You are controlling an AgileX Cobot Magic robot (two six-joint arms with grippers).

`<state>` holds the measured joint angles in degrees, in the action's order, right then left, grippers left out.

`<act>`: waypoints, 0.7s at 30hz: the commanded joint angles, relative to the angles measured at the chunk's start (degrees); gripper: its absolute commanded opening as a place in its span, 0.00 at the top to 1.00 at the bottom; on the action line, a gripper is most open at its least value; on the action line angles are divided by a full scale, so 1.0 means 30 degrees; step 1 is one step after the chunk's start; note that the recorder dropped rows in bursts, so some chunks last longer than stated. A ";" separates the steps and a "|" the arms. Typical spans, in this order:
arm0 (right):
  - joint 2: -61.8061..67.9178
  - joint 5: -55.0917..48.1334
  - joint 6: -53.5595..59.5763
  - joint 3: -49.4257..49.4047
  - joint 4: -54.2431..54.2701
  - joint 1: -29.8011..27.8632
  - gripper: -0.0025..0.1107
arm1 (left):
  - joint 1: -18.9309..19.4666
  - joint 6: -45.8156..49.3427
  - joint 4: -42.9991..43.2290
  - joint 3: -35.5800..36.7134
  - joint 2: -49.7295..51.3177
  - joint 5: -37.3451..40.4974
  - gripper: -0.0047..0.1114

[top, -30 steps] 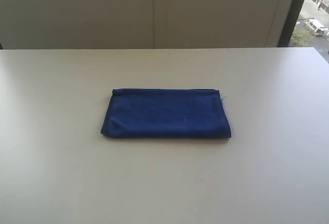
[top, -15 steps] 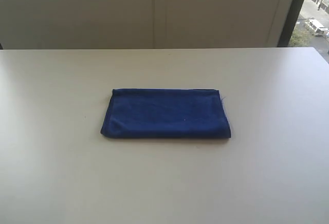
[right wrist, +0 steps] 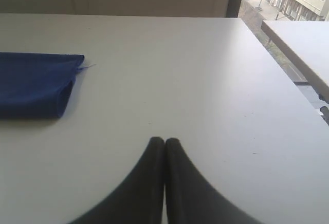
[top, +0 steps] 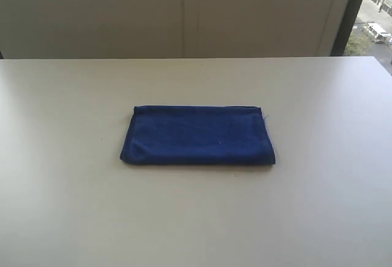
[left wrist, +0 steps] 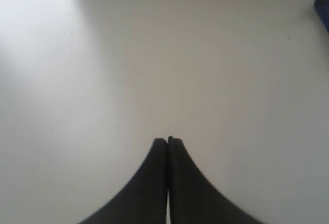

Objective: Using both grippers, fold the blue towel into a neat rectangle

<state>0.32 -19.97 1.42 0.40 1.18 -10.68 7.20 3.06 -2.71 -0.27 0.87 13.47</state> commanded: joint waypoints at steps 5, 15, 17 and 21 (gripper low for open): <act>-0.0107 -0.0027 -0.0053 -0.0135 -0.0160 -0.0057 0.98 | 0.0028 0.0062 -0.0021 0.0090 -0.0076 -0.0051 0.96; -0.0107 -0.0027 -0.0053 -0.0135 -0.0160 -0.0057 0.98 | 0.0028 0.0062 -0.0021 0.0090 -0.0076 -0.0051 0.96; -0.0107 -0.0027 -0.0053 -0.0135 -0.0160 -0.0057 0.98 | 0.0028 0.0062 -0.0021 0.0090 -0.0076 -0.0051 0.96; -0.0107 -0.0027 -0.0053 -0.0135 0.0146 -0.0057 0.98 | -0.0014 0.0062 -0.0021 0.0090 -0.0077 -0.0051 0.96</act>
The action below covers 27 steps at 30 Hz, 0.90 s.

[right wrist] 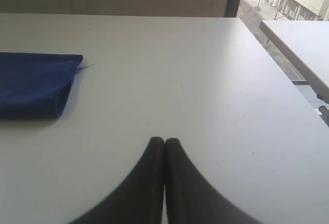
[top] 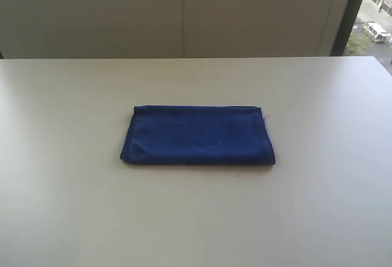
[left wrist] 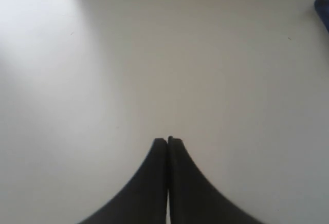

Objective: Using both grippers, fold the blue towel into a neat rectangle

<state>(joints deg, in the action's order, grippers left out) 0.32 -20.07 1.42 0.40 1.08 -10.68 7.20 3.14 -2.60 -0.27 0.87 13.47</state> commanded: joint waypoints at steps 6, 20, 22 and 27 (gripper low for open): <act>-0.0107 0.0929 -0.0053 -0.0135 0.0643 -0.0057 0.98 | -0.0547 0.0034 -0.0057 0.0090 -0.0077 -0.0051 0.96; -0.0107 -0.0025 -0.0053 -0.0135 0.2079 -0.0057 0.98 | -0.1561 0.0034 -0.0057 0.0090 -0.0077 -0.0051 0.96; -0.0107 -0.0025 -0.0053 -0.0135 0.2217 -0.0057 0.98 | -0.1561 0.0034 -0.0057 0.0090 -0.0077 -0.0051 0.96; -0.0107 -0.0214 -0.0053 -0.0135 0.2217 -0.0057 0.98 | -0.1561 0.0034 -0.0057 0.0090 -0.0077 -0.0051 0.96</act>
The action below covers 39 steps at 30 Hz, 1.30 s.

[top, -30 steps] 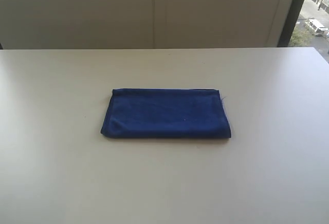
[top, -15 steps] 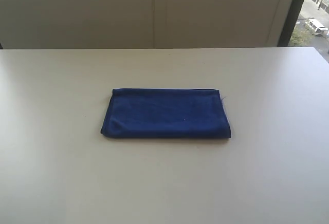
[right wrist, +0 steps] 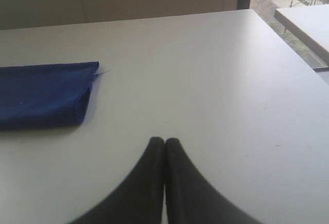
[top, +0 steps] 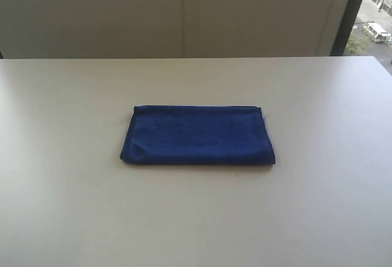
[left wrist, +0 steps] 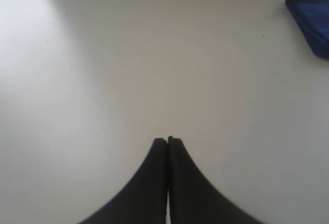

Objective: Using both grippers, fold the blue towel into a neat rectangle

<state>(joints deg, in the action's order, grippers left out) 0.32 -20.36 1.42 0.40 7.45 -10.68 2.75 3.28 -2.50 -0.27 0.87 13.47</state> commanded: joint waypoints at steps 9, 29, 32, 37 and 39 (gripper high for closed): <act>-0.0107 -0.0276 -0.0053 -0.0135 0.0057 -0.0057 0.98 | -0.0077 -0.0012 -0.0092 0.0090 -0.0077 -0.0051 0.96; -0.0107 -0.0207 0.0024 -0.0135 -0.0717 0.0383 0.98 | -0.0077 -0.0012 -0.0092 0.0090 -0.0077 -0.0051 0.96; -0.0107 -0.0077 0.0024 -0.0135 -0.1103 0.1260 0.98 | -0.0077 -0.0012 -0.0092 0.0090 -0.0077 -0.0051 0.96; -0.0107 -0.0068 0.0024 -0.0135 -0.1143 0.1765 0.98 | -0.0077 -0.0012 -0.0092 0.0090 -0.0077 -0.0051 0.96; -0.0107 -0.0068 0.0024 -0.0135 -0.1143 0.1765 0.98 | -0.0077 -0.0012 -0.0092 0.0090 -0.0077 -0.0051 0.96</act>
